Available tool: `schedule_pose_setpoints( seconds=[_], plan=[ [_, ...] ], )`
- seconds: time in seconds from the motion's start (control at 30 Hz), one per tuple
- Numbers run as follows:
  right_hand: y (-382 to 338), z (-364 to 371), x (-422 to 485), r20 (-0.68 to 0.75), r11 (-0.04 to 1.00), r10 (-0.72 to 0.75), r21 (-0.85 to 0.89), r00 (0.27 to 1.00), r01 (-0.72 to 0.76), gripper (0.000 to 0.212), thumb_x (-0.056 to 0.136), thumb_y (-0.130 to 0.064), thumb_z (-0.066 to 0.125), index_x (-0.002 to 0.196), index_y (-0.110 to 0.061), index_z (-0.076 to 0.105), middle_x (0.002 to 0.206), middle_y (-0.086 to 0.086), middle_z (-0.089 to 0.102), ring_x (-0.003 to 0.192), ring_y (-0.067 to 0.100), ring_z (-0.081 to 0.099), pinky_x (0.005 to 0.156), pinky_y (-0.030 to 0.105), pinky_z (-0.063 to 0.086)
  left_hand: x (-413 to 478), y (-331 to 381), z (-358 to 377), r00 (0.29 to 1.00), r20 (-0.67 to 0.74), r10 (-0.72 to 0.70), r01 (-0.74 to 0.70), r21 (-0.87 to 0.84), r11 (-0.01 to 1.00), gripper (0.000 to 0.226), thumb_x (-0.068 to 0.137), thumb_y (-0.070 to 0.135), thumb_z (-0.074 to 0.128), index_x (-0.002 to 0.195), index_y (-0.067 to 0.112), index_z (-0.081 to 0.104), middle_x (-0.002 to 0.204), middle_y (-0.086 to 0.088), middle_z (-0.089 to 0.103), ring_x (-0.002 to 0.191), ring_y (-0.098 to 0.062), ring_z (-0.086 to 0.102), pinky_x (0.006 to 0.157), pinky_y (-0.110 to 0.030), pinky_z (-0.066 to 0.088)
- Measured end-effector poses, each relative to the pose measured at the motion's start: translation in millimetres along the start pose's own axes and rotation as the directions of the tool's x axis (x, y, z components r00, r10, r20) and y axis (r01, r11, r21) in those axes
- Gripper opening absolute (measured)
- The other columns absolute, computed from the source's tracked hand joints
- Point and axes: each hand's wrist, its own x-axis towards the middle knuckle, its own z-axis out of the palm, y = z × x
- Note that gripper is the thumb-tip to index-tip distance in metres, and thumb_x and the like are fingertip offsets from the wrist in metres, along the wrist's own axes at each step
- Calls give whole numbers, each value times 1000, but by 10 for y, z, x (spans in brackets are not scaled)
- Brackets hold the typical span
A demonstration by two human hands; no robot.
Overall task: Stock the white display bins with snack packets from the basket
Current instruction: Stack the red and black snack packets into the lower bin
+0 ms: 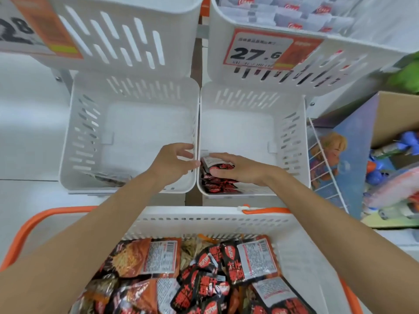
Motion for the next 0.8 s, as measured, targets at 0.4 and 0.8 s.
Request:
schedule_pose_setpoints(
  seconds=[0.4, 0.8],
  plan=[
    [-493, 407, -962, -676, 972, -179, -8, 715, 236, 40, 89, -27, 70, 126, -22, 58, 126, -6, 55, 105, 8, 55, 90, 21, 47, -765, 372, -26, 996, -3, 87, -87, 18, 996, 21, 85, 13, 72, 103, 18, 65, 89, 2, 66, 82, -18, 61, 82, -34, 51],
    [581, 1457, -2145, -119, 646, 160, -738, 980, -195, 34, 90, -12, 60, 124, -13, 58, 126, 9, 61, 120, 30, 56, 88, 33, 48, -2049, -156, -79, 998, 68, -15, 13, 39, 999, 25, 88, 9, 68, 113, 8, 64, 84, 0, 66, 61, -4, 59, 51, -8, 44]
  ],
)
